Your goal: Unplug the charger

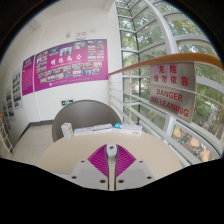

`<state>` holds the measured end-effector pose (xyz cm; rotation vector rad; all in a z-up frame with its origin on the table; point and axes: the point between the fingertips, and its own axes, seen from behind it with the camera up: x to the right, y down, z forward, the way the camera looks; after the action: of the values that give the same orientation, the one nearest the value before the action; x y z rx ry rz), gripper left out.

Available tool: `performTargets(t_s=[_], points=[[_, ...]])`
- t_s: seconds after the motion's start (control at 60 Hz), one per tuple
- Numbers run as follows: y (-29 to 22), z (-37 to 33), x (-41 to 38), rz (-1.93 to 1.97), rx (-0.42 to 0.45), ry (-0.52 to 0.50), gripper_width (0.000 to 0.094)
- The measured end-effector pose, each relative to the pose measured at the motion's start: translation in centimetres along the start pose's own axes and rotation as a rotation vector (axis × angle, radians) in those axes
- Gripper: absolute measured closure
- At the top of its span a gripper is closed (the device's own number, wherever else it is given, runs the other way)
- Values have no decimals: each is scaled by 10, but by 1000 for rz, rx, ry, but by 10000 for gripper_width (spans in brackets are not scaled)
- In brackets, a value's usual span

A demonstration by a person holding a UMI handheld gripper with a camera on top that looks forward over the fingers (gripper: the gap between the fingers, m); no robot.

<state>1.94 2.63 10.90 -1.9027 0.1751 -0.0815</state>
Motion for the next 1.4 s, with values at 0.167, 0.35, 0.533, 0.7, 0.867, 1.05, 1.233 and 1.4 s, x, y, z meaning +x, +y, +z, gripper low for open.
performTargets(t_s=[0.167,0.35,0.533,0.7,0.867,1.05,1.233,1.4], points=[[85,14,16,35,-157,-11,841],[106,20,40,119,-206,14,713],[102,9,75,76,-230,75,293],[78,-35,90,-24,-234,111,75],[51,-120,74,-96,-236,94,78],[33,-232,55,-139,-235,97,80],[33,-312,39,-158,-230,90,79],[34,-352,28,-150,-221,68,81]])
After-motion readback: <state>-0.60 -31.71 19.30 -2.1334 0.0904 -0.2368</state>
